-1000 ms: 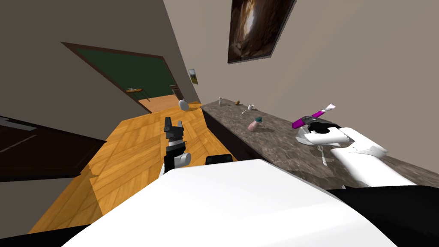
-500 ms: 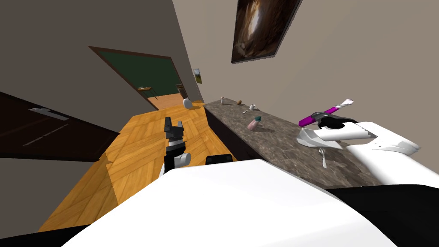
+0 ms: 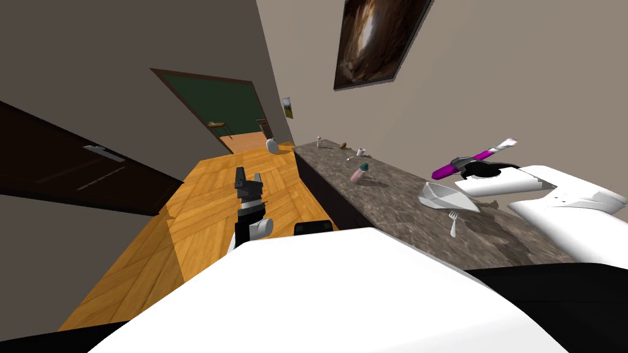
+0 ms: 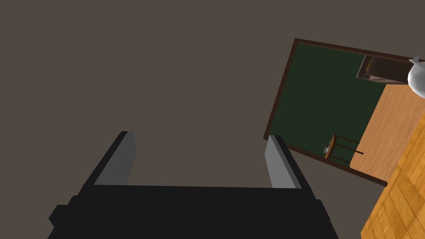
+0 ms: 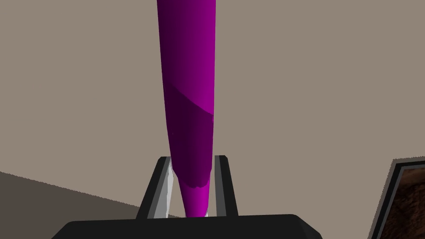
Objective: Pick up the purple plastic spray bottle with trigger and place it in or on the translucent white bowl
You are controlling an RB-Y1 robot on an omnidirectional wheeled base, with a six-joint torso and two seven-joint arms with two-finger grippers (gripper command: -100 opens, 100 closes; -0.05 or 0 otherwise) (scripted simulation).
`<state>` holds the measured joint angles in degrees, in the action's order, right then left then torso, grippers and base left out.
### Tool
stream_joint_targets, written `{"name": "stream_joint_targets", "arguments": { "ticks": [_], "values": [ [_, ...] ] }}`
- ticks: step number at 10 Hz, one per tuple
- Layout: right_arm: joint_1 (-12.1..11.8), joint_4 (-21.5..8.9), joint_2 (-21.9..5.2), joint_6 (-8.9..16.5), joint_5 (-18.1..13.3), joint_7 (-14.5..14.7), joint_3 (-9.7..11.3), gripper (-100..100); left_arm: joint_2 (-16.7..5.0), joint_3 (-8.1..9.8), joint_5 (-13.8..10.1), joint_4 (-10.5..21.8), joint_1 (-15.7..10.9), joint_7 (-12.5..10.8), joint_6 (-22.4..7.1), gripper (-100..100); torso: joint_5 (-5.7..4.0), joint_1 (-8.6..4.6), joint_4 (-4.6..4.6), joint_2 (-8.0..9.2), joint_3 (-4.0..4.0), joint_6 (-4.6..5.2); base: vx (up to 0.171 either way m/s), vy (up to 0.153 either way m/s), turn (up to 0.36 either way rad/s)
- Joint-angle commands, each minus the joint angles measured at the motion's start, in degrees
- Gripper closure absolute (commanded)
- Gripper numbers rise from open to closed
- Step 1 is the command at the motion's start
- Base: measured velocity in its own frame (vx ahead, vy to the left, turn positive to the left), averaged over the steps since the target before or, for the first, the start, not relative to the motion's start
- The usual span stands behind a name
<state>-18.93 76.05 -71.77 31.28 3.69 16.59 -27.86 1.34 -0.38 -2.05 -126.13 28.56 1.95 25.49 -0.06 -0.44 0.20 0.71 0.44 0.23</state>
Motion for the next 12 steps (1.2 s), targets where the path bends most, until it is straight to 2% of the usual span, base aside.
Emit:
{"name": "stream_joint_targets", "arguments": {
  "ticks": [1,3,7,8,9,12],
  "values": [
    [-0.29,-0.49,-1.97,2.06,1.51,-0.24,1.96,100,0.0,0.0,0.0,0.0,0.0,0.0,0.0,0,0.0,0.0,0.0,0.0,0.0,0.0,-0.174,-0.128,0.075],
    [-0.45,-0.95,-3.33,3.66,2.65,-0.46,4.24,100,-0.01,0.01,0.0,0.0,0.0,0.0,0.0,0,-0.03,-0.21,-0.01,-0.04,-0.02,0.06,-0.129,-0.159,0.057],
    [-0.3,-1.71,-4.01,5.47,3.66,-0.81,8.49,100,0.0,0.0,0.0,0.0,0.01,0.0,0.0,0,-0.03,-0.02,-0.13,-0.33,-0.22,0.06,-0.081,-0.092,0.021],
    [-0.96,-1.14,-3.96,5.34,3.63,-0.81,7.35,100,0.0,0.0,0.0,0.0,0.02,0.0,0.0,0,0.02,0.08,-0.15,-0.47,-0.3,0.04,-0.013,-0.029,-0.002],
    [-1.08,-1.1,-3.95,5.52,3.69,-0.8,7.43,-100,0.0,0.0,0.0,0.0,0.02,0.0,0.0,0,0.08,0.26,-0.17,-0.6,-0.36,0.0,-0.005,-0.007,-0.003],
    [-1.08,-1.12,-3.94,5.52,3.68,-0.8,7.43,-100,0.01,0.0,0.0,0.0,0.02,0.0,0.0,0,0.14,0.46,-0.2,-0.71,-0.43,-0.02,0.0,0.0,0.0]
  ]
}}
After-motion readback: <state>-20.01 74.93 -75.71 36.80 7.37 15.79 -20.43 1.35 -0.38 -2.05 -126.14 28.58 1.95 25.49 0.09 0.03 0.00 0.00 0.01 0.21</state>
